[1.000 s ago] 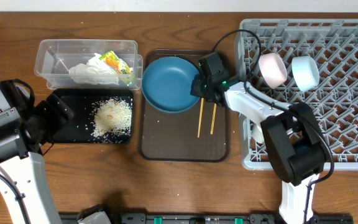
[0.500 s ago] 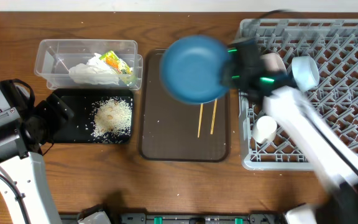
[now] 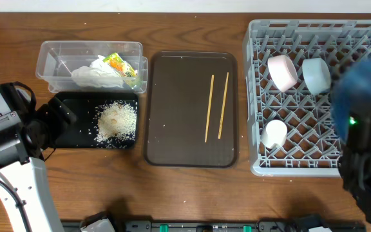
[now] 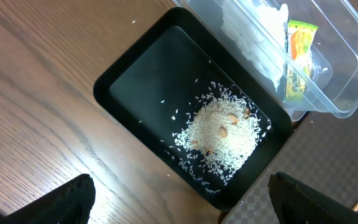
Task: Sort waste into correct bins and load items into the dishwasher rack
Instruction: 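Lift the teal plate with the right gripper and carry it to the rack, then lower the teal plate upright into the rack's right side and release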
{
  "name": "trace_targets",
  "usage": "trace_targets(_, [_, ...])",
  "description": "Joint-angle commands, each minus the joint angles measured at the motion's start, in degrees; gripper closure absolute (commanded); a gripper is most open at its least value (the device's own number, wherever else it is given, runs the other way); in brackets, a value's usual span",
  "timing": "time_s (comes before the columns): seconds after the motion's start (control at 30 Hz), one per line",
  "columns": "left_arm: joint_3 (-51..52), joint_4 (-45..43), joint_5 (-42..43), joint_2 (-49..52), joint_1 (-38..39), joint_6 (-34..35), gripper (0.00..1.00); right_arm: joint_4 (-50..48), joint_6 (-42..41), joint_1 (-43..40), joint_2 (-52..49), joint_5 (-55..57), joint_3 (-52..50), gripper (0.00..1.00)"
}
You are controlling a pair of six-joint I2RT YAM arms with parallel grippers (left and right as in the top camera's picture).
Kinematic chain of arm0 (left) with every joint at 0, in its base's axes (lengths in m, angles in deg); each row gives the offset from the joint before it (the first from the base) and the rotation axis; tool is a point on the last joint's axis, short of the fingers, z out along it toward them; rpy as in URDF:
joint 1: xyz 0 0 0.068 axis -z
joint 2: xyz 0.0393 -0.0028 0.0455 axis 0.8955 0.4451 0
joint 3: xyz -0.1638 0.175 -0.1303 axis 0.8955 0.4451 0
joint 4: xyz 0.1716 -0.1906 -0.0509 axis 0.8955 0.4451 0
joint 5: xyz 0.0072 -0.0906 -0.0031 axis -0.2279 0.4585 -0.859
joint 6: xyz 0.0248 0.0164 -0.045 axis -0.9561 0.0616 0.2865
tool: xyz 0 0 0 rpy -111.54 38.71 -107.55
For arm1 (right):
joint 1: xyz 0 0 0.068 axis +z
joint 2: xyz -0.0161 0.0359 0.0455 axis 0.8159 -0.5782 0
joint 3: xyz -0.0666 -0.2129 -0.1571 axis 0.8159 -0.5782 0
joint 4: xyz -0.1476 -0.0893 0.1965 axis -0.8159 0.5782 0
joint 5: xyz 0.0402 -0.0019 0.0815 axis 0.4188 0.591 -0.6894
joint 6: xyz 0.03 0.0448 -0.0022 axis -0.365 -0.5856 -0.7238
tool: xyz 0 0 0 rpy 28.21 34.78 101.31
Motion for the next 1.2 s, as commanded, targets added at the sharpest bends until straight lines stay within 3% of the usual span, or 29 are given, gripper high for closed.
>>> trace_targets(0.0, [-0.83,0.17,-0.94,0.07,-0.22,-0.11,0.08,-0.24,8.02,-2.95,-1.84,11.76,-0.07,0.99])
trace_targets(0.13, [-0.83,0.17,-0.94,0.07,-0.22,-0.11,0.08,-1.01,10.34,-5.73,-5.70,11.72,-0.07,0.99])
trace_targets(0.4, [-0.83,0.17,-0.94,0.11,-0.22,-0.11,0.08,-3.45,30.42,-8.09,-18.84,8.96,-0.07,0.99])
trace_targets(0.57, [-0.83,0.17,-0.94,0.68,-0.22,-0.11,0.08,-9.81,40.00,-8.68,-24.81,8.70,-0.07,0.99])
trace_targets(0.83, [-0.83,0.17,-0.94,2.67,-0.22,-0.11,0.08,-20.74,70.01,-14.01,-27.45,-11.26,-0.07,0.99])
trace_targets(1.17, [-0.83,0.17,-0.92,3.67,-0.22,-0.11,0.08,-31.54,86.90,-20.28,-28.06,-22.16,-0.07,0.99])
